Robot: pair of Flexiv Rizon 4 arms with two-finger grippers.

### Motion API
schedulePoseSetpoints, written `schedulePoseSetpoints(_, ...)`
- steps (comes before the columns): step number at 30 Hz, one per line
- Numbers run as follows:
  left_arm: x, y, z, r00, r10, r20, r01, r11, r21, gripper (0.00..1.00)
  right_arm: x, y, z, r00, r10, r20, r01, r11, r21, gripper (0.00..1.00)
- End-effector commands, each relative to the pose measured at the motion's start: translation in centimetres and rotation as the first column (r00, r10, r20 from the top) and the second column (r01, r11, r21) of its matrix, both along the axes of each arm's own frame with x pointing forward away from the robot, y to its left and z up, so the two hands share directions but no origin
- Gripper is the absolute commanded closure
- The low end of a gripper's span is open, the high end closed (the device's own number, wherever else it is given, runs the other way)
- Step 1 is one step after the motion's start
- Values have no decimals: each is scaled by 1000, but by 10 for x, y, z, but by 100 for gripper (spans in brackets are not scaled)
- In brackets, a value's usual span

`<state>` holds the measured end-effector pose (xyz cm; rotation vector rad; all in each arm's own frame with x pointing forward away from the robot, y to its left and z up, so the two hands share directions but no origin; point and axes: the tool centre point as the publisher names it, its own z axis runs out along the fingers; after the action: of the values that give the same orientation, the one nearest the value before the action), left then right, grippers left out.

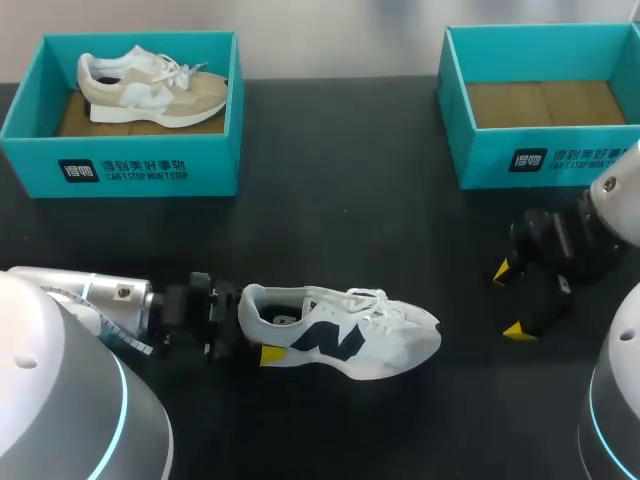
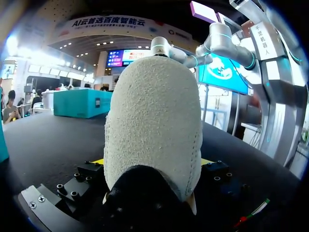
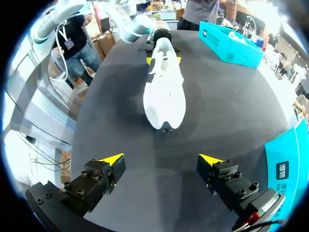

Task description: Take the shoe out of the shoebox, open the shoe tongue, remove and reinsert the insole, then place the shoe into the shoebox

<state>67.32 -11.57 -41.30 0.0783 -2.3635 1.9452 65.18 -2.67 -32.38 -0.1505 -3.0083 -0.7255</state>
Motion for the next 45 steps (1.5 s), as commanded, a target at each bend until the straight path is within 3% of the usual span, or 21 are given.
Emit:
schedulePoseSetpoints(1, 2, 4, -2, 1000, 1, 0, -1, 1000, 1, 100, 0, 1, 0, 1000, -1, 0, 1, 1000, -3, 0)
schedulePoseSetpoints(15, 2, 4, -2, 1000, 1, 0, -1, 1000, 1, 100, 0, 1, 0, 1000, -1, 0, 1, 1000, -3, 0)
schedulePoseSetpoints(24, 2, 4, -2, 1000, 1, 0, -1, 1000, 1, 100, 16, 20, 15, 998, 10, -65, -10, 1000, -12, 0)
schedulePoseSetpoints(29, 2, 4, -2, 1000, 1, 0, -1, 1000, 1, 100, 28, 38, 25, 996, -11, -92, 3, 996, -86, 0)
schedulePoseSetpoints(35, 2, 4, -2, 1000, 1, 0, -1, 1000, 1, 100, 29, 53, 40, 986, -138, -95, 120, 977, -177, 0)
schedulePoseSetpoints(39, 2, 4, -2, 1000, 1, 0, -1, 1000, 1, 100, 21, 63, 53, 933, -350, -84, 324, 918, -228, 0)
schedulePoseSetpoints(45, 2, 4, -2, 1000, 1, 0, -1, 1000, 1, 100, 19, 68, 57, 939, -338, -60, 313, 915, -255, 0)
